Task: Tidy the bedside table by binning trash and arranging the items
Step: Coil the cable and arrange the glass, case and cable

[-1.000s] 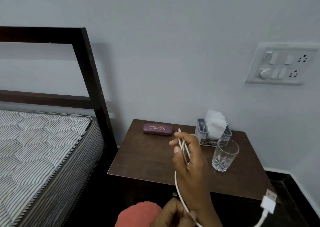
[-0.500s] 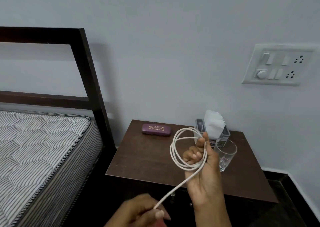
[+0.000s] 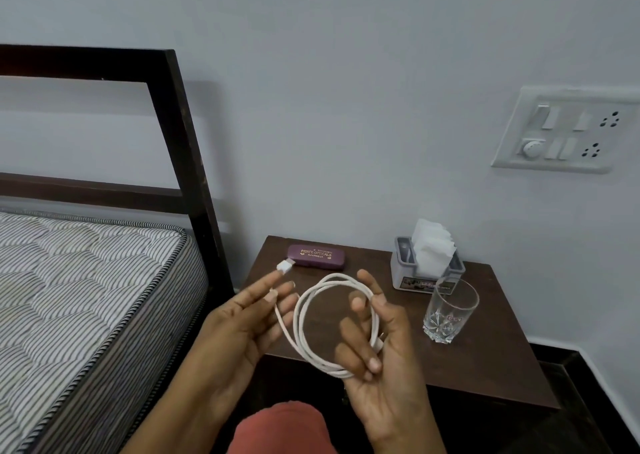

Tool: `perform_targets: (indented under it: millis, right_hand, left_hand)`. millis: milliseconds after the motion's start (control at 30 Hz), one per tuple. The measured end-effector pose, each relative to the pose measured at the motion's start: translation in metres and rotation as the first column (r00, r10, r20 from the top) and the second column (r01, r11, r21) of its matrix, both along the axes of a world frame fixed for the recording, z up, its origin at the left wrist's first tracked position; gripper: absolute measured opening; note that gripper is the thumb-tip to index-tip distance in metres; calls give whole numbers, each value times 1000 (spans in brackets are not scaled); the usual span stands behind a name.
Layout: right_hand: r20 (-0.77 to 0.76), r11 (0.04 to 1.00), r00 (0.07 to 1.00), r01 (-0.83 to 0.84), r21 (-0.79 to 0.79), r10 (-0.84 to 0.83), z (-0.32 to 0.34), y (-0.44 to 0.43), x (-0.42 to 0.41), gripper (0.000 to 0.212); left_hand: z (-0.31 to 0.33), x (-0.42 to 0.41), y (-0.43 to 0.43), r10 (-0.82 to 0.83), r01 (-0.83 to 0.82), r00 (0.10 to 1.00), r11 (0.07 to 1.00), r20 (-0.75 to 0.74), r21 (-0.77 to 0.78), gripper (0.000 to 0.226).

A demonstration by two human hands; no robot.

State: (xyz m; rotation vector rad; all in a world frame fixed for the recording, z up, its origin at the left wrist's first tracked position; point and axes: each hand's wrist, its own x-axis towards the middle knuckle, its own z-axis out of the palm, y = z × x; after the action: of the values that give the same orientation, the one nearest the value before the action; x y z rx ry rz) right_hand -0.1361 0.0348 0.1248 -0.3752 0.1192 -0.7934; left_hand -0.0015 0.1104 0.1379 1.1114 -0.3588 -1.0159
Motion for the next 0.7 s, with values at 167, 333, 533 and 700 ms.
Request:
perform_targets:
  millis: [167, 333, 533, 700]
  right_hand:
    - [50, 983, 982, 181, -4, -181, 7, -5, -4, 53]
    - [20, 993, 993, 116, 10, -116, 2, -8, -7, 50]
    - [-131, 982, 974, -187, 8, 186, -4, -9, -3, 56]
    - [-199, 976, 957, -216, -11, 209, -3, -15, -10, 45]
  left_hand:
    - [-9, -11, 4, 67, -68, 998, 997, 18, 41, 29]
    - [-17, -16, 5, 25, -23, 1000, 998, -19, 60, 31]
    - [21, -8, -19, -165, 159, 916, 986, 365, 46, 28]
    - [39, -15, -39, -332, 316, 828, 942, 452, 113, 24]
